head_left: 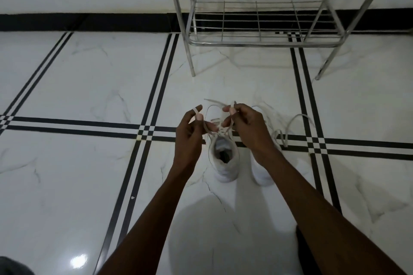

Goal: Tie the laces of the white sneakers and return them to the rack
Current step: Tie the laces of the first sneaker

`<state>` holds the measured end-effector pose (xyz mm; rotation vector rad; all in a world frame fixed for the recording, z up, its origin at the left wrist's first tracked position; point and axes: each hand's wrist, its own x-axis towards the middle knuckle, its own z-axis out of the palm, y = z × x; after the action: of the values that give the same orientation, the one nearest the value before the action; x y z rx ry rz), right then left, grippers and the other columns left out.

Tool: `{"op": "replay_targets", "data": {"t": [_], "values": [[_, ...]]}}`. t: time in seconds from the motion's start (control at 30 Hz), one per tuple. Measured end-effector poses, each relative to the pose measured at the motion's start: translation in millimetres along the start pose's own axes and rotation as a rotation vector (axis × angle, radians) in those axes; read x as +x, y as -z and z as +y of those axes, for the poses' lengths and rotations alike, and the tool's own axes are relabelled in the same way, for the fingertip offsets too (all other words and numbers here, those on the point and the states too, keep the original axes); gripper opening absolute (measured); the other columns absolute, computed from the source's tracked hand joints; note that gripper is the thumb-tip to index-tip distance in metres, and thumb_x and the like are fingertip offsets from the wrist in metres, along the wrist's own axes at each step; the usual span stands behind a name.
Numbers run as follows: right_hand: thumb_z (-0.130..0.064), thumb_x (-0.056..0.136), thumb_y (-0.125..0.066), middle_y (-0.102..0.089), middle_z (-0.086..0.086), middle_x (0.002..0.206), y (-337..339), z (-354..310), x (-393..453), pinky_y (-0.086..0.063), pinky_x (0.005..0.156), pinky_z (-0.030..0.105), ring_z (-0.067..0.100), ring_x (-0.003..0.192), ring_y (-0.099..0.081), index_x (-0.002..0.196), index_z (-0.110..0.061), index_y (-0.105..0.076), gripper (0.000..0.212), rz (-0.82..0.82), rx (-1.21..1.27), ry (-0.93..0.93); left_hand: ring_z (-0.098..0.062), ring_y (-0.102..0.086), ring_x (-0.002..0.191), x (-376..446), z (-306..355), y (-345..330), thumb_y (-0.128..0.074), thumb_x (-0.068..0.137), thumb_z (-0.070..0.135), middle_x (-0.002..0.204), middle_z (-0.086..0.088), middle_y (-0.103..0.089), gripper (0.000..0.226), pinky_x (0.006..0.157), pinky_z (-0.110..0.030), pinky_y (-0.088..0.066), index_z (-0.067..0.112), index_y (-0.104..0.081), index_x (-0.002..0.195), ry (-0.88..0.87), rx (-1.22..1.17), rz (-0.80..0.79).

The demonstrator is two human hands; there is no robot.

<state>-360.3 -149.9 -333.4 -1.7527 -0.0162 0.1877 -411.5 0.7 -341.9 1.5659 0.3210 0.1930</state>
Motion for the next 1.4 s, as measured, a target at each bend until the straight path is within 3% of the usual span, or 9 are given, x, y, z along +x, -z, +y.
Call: {"op": "replay_targets", "data": {"t": [0.13,0.3,0.53,0.73,0.87,1.0,1.17,1.3,1.4], "values": [[-0.026,0.101,-0.057,-0.074,0.004,0.076,-1.2,-9.7,9.2,-0.062,0.078,0.051,0.022,0.066,-0.072,0.110,-0.016,-0.074,0.022,-0.022,-0.027,0.005,-0.024,-0.074,0.085,3.8,6.7,3.4,-0.047,0.110,0.024,0.088,-0.026,-0.071,0.031,0.087,-0.039,-0.062,0.009,-0.068,0.128,-0.031,-0.024,-0.098],[-0.020,0.091,-0.071,-0.079,0.001,0.081,-7.8,-6.8,12.0,-0.062,0.063,0.033,0.013,0.061,-0.074,0.096,-0.024,-0.080,0.011,-0.148,-0.151,-0.022,-0.023,-0.074,0.091,6.2,7.2,8.8,-0.051,0.108,0.016,0.115,-0.016,-0.074,0.027,0.085,-0.039,-0.062,0.005,-0.069,0.125,-0.036,-0.028,-0.156],[-0.016,0.092,-0.070,-0.077,0.007,0.081,-10.4,-0.3,16.4,-0.054,0.054,0.024,0.012,0.063,-0.071,0.099,-0.008,-0.078,0.014,-0.236,-0.061,-0.155,-0.034,-0.075,0.082,16.9,7.3,16.3,-0.050,0.106,0.004,0.123,-0.006,-0.070,0.034,0.073,-0.035,-0.062,0.015,-0.060,0.137,-0.106,0.177,-0.230],[-0.023,0.092,-0.068,-0.077,0.000,0.094,-14.6,18.3,21.8,-0.046,0.070,0.015,0.012,0.087,-0.069,0.100,-0.011,-0.077,0.017,-0.146,-0.440,-0.018,-0.025,-0.074,0.084,24.9,7.1,14.8,-0.054,0.106,0.014,0.115,-0.010,-0.076,0.018,0.059,-0.027,-0.050,0.006,-0.061,0.121,-0.029,0.102,-0.073],[-0.018,0.093,-0.066,-0.076,0.006,0.106,-14.1,36.3,17.0,-0.048,0.082,0.023,0.016,0.098,-0.069,0.105,-0.008,-0.072,0.017,-0.242,-0.514,-0.006,-0.016,-0.066,0.080,26.2,4.2,19.6,-0.060,0.104,0.024,0.109,-0.008,-0.079,0.028,0.068,-0.023,-0.051,0.012,-0.063,0.129,0.025,-0.006,-0.024],[-0.019,0.094,-0.063,-0.075,0.007,0.115,-10.5,46.2,7.0,-0.054,0.095,0.035,0.021,0.107,-0.069,0.116,-0.012,-0.070,0.024,-0.324,-0.551,0.071,-0.019,-0.075,0.096,28.5,-8.8,25.5,-0.071,0.097,0.022,0.111,-0.009,-0.077,0.040,0.076,-0.030,-0.056,0.016,-0.060,0.134,0.112,-0.014,0.033],[-0.030,0.094,-0.057,-0.079,0.005,0.101,-13.2,49.8,0.0,-0.057,0.084,0.039,0.025,0.092,-0.072,0.106,-0.020,-0.075,0.024,-0.257,-0.749,0.154,-0.025,-0.068,0.120,20.9,-35.0,29.6,-0.063,0.098,0.007,0.134,-0.004,-0.066,0.051,0.097,-0.039,-0.058,0.019,-0.050,0.146,0.109,0.049,-0.030],[-0.030,0.091,-0.061,-0.078,0.005,0.106,-18.3,53.9,-8.5,-0.057,0.088,0.035,0.024,0.098,-0.072,0.113,-0.019,-0.073,0.028,-0.170,-0.735,0.120,-0.016,-0.052,0.138,11.0,-49.7,30.4,-0.064,0.102,0.028,0.156,-0.001,-0.048,0.060,0.112,-0.037,-0.048,0.024,-0.037,0.156,0.021,0.277,-0.033],[-0.032,0.087,-0.069,-0.079,0.004,0.098,-18.0,52.1,-9.6,-0.058,0.083,0.036,0.022,0.093,-0.073,0.103,-0.018,-0.077,0.023,-0.166,-0.648,0.072,-0.020,-0.041,0.147,1.7,-59.2,29.4,-0.066,0.098,0.044,0.161,-0.004,-0.040,0.071,0.117,-0.043,-0.042,0.020,-0.034,0.158,0.053,0.437,0.062]]}}
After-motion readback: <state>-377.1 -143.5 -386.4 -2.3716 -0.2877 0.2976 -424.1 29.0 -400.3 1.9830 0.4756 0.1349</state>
